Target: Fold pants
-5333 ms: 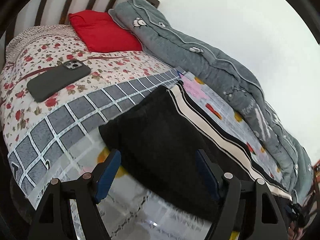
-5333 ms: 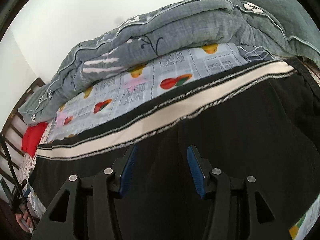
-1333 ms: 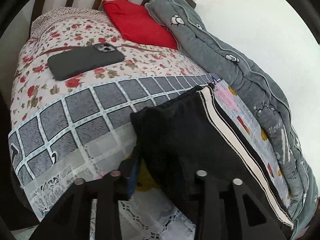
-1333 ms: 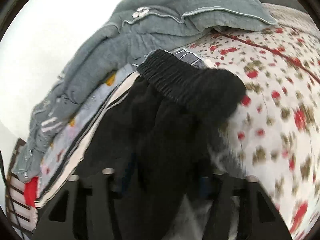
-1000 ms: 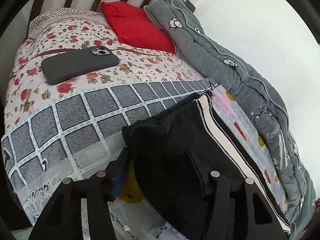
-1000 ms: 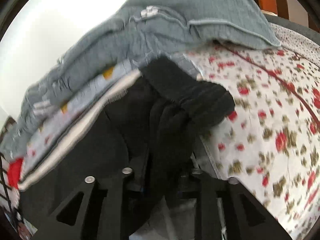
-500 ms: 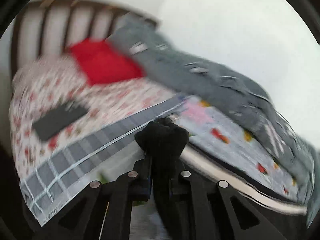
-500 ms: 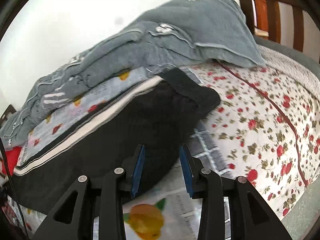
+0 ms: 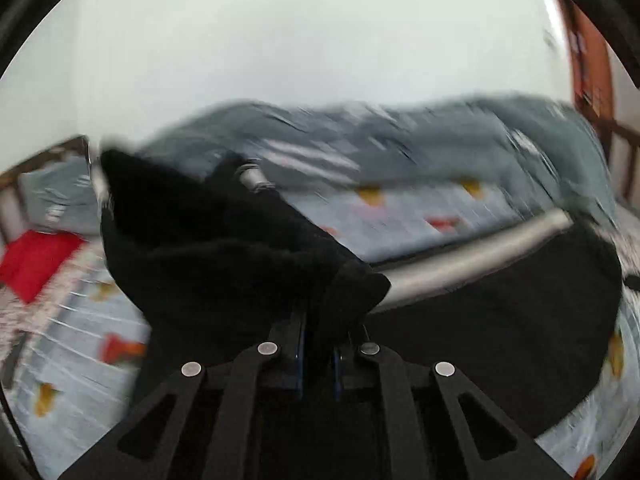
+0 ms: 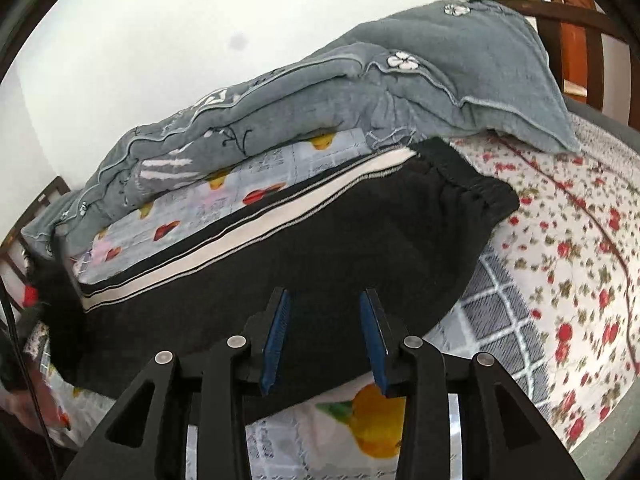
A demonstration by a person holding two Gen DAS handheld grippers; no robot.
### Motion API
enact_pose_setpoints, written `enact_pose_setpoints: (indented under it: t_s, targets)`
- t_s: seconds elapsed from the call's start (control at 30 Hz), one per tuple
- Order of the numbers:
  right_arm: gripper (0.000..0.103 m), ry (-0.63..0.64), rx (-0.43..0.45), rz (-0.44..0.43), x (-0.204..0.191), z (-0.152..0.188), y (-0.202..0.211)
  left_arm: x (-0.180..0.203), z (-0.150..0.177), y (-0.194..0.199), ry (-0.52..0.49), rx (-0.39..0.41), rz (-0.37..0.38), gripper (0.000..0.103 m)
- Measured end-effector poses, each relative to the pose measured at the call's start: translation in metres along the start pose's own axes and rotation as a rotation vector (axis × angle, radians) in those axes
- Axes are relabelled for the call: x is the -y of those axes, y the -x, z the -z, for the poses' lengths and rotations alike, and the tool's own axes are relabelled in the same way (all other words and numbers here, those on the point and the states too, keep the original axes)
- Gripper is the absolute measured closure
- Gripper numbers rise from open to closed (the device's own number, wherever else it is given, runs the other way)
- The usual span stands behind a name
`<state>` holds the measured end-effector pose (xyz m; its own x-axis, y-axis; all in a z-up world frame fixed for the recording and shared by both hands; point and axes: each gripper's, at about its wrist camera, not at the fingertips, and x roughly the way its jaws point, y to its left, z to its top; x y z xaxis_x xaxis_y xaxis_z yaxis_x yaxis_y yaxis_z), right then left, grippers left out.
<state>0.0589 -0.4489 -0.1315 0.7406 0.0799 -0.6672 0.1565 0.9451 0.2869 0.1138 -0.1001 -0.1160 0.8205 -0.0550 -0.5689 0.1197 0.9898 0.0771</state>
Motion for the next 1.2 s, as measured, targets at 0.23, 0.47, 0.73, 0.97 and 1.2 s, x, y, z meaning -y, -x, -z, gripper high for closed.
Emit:
enact_pose_setpoints:
  t_s: [0.23, 0.47, 0.73, 0.97, 1.2]
  targets:
    - [0.066, 0.009, -0.034, 0.006, 0.003, 0.022, 0.006, 0.063, 0.034, -0.007, -0.015, -0.103, 0.210, 0.093]
    - [0.062, 0.032, -0.058, -0.039, -0.017, 0.029, -0.004, 0.019, 0.047, 0.024, 0.015, -0.099, 0.338, 0.047]
    - [0.055, 0.102, -0.096, -0.192, -0.093, 0.034, -0.035, -0.082, 0.061, 0.058, 0.078, -0.013, 0.145, 0.027]
    - [0.053, 0.130, -0.217, -0.285, -0.153, 0.051, -0.089, -0.159, 0.096, 0.064, 0.244, -0.079, 0.110, 0.027]
    - [0.057, 0.073, -0.286, -0.299, -0.173, 0.057, -0.117, -0.153, 0.110, 0.055, 0.183, -0.118, 0.112, 0.027]
